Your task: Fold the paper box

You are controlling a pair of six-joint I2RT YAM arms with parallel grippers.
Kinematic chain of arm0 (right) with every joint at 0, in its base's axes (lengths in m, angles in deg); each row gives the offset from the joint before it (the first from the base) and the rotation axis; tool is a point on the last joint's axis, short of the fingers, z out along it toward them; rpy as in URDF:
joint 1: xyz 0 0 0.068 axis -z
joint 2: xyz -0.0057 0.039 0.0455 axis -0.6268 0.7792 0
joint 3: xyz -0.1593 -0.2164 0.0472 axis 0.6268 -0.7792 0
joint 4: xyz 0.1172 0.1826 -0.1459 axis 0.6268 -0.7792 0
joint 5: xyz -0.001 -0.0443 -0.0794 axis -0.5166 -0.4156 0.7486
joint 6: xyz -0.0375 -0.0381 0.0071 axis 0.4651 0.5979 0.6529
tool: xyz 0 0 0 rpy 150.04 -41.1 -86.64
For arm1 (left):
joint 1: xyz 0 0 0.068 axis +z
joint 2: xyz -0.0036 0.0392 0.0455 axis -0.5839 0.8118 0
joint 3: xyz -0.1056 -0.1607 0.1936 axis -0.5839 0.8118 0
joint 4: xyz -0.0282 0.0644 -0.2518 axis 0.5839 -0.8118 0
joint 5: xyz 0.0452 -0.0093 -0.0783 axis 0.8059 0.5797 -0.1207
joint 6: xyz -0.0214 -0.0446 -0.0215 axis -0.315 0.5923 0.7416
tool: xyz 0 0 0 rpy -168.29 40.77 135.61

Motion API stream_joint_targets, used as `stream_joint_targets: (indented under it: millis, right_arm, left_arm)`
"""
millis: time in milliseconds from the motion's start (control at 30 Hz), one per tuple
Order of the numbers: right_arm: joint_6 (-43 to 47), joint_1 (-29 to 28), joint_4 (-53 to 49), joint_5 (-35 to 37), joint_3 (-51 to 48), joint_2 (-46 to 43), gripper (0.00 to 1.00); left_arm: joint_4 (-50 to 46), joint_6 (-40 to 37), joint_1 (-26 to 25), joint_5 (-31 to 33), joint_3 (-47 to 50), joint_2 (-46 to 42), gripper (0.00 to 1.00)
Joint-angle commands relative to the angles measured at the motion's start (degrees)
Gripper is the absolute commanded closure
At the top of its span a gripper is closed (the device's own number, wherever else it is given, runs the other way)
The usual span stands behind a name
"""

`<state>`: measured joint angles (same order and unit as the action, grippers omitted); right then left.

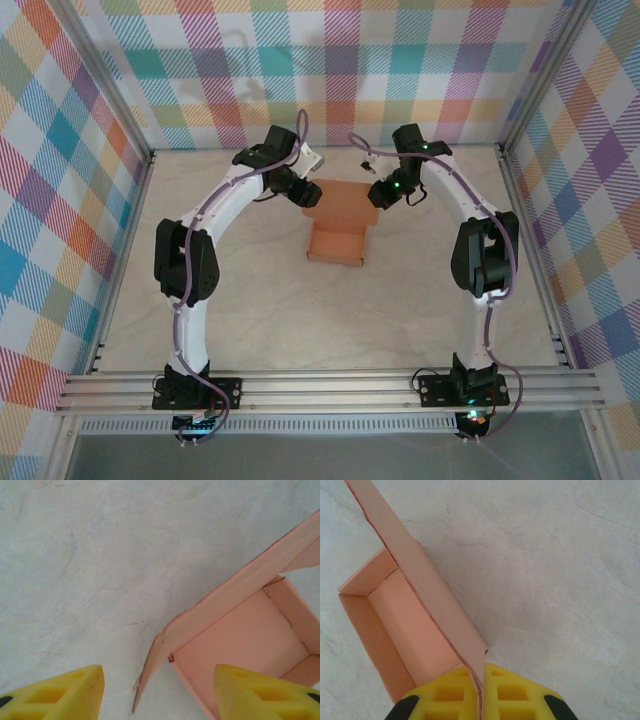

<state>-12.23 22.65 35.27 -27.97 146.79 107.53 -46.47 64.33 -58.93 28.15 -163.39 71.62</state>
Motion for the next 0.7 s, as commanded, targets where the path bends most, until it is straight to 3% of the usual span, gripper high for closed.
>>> stream_joint_targets:
  millis: [0, 133, 267, 467, 567, 667]
  right_arm:
    - [2.1, -0.4, -1.3, -2.6, 0.4, -1.2, 1.00]
    - [2.4, -0.4, -1.8, -3.3, 0.5, -1.2, 1.00]
    - [2.4, -0.4, -2.2, -3.3, 0.7, -1.3, 1.00]
    - [2.5, -0.5, -2.7, -3.2, 1.3, -1.2, 1.00]
    - [2.4, -0.5, -2.9, -2.8, 1.5, -1.0, 1.00]
    - [2.3, -0.5, -2.8, -2.3, 1.5, -1.0, 1.00]
  left_arm:
    - [-5.3, -6.4, 0.5, -1.5, -3.6, 2.6, 0.41]
    - [-6.3, -8.5, 0.6, -1.0, -5.9, 5.1, 0.44]
    - [-7.5, -8.5, 1.1, -2.3, -8.4, 7.8, 0.53]
    - [-6.7, -7.5, 1.4, -5.2, -8.9, 7.7, 0.79]
    - [-6.8, -7.4, 1.6, -5.8, -9.0, 7.2, 0.80]
    - [-7.3, -7.1, 1.7, -5.9, -9.1, 6.7, 0.73]
